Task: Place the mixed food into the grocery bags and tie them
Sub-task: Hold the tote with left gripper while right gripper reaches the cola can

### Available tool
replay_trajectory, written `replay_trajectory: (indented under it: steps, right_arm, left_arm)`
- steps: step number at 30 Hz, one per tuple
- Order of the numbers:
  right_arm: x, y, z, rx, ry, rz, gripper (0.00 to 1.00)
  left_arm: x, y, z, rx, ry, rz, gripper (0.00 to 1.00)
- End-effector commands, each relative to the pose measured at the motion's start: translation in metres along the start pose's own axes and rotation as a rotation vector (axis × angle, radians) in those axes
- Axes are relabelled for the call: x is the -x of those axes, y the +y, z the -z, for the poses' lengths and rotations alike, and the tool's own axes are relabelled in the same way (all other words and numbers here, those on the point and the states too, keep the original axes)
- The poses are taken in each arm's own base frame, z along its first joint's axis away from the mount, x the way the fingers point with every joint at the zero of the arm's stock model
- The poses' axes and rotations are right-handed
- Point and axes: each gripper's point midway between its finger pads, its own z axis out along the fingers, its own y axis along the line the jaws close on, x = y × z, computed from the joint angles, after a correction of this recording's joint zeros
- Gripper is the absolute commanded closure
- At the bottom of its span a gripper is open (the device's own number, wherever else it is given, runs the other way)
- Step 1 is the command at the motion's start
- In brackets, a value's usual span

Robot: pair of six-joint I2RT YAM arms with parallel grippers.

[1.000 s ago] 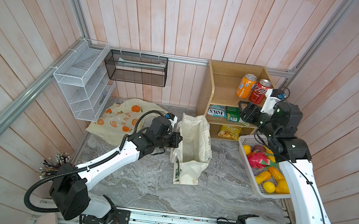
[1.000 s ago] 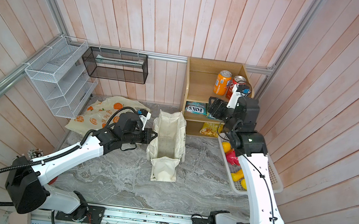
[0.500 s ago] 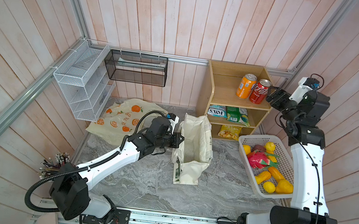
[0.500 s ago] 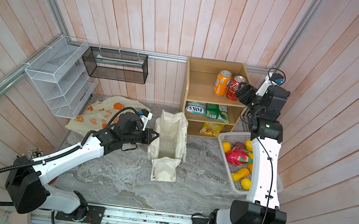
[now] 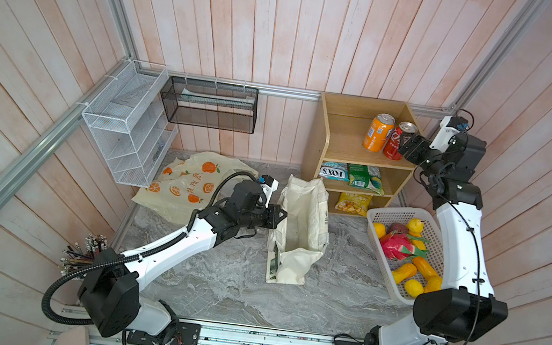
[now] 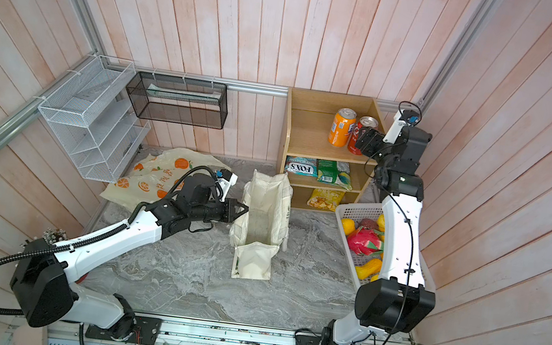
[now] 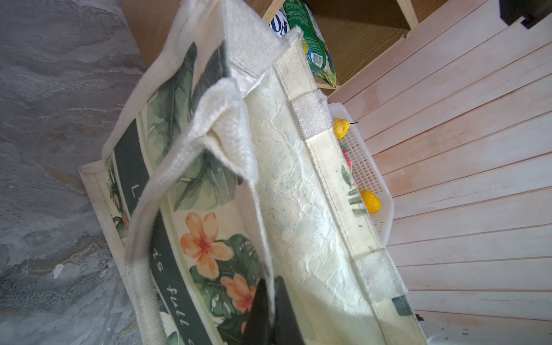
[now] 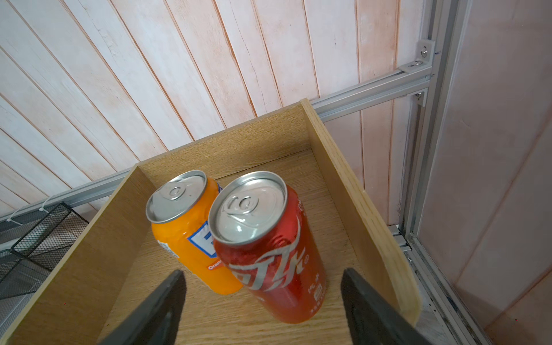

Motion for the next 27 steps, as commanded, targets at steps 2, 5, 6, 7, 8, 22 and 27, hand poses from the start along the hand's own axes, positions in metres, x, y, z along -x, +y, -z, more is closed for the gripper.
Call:
replay_trajectory:
  steps: [2, 5, 6, 7, 8, 22, 27]
  right_arm:
    - [0.011, 0.005, -0.01, 0.035, -0.032, 0.031, 0.17]
    - [0.009, 0.006, -0.018, 0.041, -0.027, 0.039, 0.17]
    - [0.007, 0.006, -0.022, 0.042, -0.023, 0.043, 0.16]
    - [0.006, 0.007, -0.025, 0.041, -0.022, 0.05, 0.16]
    - [0.006, 0.008, -0.026, 0.033, -0.025, 0.057, 0.16]
    - [-0.002, -0.004, -0.054, -0.019, -0.053, 0.09, 0.15]
    - [-0.004, -0.003, -0.063, -0.017, -0.06, 0.099, 0.16]
  left_arm:
    - [-0.001, -0.004, -0.006, -0.038, 0.001, -0.005, 1.0]
    - [-0.003, -0.003, -0.009, -0.041, 0.006, -0.003, 1.0]
    - [-0.003, -0.002, -0.01, -0.04, 0.008, -0.003, 1.0]
    - [-0.004, -0.001, -0.01, -0.04, 0.009, -0.002, 1.0]
    - [-0.005, -0.001, -0.011, -0.04, 0.012, -0.001, 1.0]
    - [-0.007, 0.002, -0.013, -0.044, 0.018, 0.0, 1.0]
    - [-0.008, 0.003, -0.012, -0.038, 0.019, 0.006, 1.0]
